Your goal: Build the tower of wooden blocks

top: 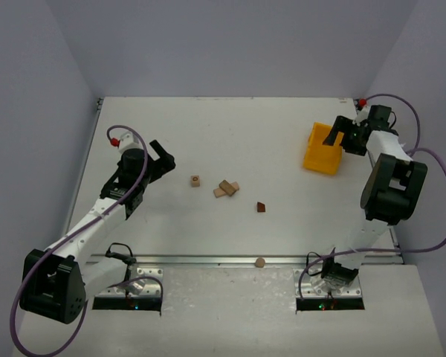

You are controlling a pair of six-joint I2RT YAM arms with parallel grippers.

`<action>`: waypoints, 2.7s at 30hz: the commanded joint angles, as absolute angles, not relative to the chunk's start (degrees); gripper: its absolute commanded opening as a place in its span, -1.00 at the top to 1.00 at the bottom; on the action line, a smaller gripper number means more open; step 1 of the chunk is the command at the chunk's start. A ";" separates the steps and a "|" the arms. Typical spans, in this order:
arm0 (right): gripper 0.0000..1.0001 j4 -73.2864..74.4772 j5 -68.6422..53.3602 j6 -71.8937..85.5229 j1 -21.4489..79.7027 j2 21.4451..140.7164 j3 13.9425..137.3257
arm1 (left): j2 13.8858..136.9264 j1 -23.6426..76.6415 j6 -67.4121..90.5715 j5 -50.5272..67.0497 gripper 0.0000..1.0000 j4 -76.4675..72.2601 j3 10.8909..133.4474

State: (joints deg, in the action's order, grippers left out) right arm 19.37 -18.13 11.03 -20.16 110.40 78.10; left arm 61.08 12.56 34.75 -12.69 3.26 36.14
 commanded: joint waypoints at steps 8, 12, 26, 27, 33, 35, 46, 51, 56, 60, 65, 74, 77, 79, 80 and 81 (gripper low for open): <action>-0.97 19.91 -13.56 -2.42 4.21 88.92 73.36 | 62.04 12.33 34.04 -9.99 -1.00 1.46 43.17; -0.97 20.24 -7.37 3.86 11.20 83.99 71.15 | 63.51 12.31 33.65 -9.29 -1.00 1.04 44.29; -0.97 5.19 -2.90 4.50 32.23 73.57 45.02 | 65.18 12.32 31.75 -3.59 -1.00 -4.00 38.98; -0.97 4.61 -2.38 3.68 33.06 75.31 45.07 | 64.80 12.37 31.79 -3.54 -1.00 -4.72 38.55; -0.97 3.47 0.34 -7.72 37.44 84.44 49.25 | 64.36 12.37 31.47 -4.15 -1.00 -5.19 37.97; -0.97 3.60 1.30 -10.57 37.37 88.67 51.33 | 64.57 12.38 31.39 -4.85 -1.00 -4.96 38.04; -0.97 4.17 -1.20 -10.64 37.49 96.53 58.00 | 66.32 12.39 30.81 -4.40 -1.00 -6.21 38.32; -0.97 3.08 -6.39 -15.79 37.64 96.34 57.80 | 68.37 12.33 30.76 -4.04 -1.00 -5.94 39.15; -0.97 6.83 -5.40 -13.87 37.73 101.52 63.64 | 68.73 12.39 30.76 -4.07 -1.00 -6.06 39.20; -0.93 6.76 -6.87 -11.44 38.07 104.12 65.56 | 68.87 12.39 30.76 -4.23 -1.00 -6.25 39.15; -0.48 7.61 -8.57 -8.79 38.64 106.26 67.60 | 69.47 12.30 30.76 -4.57 -1.00 -6.10 39.34; -0.30 7.76 -6.35 -8.10 40.02 108.75 67.79 | 69.79 12.38 30.85 -4.75 -1.00 -6.24 39.37; -0.04 8.01 -4.27 -8.35 40.43 109.52 68.04 | 69.87 12.38 30.85 -4.83 -1.00 -6.24 39.29; 0.04 8.52 -2.78 -8.35 40.52 109.95 68.29 | 69.88 12.39 30.85 -4.83 -1.00 -6.24 39.29; 0.11 8.49 -2.28 -8.38 40.55 109.98 68.29 | 69.90 12.39 30.85 -4.83 -1.00 -6.21 39.29; 0.19 8.46 -1.78 -8.41 40.58 110.01 68.29 | 69.93 12.39 30.85 -4.83 -1.00 -6.18 39.29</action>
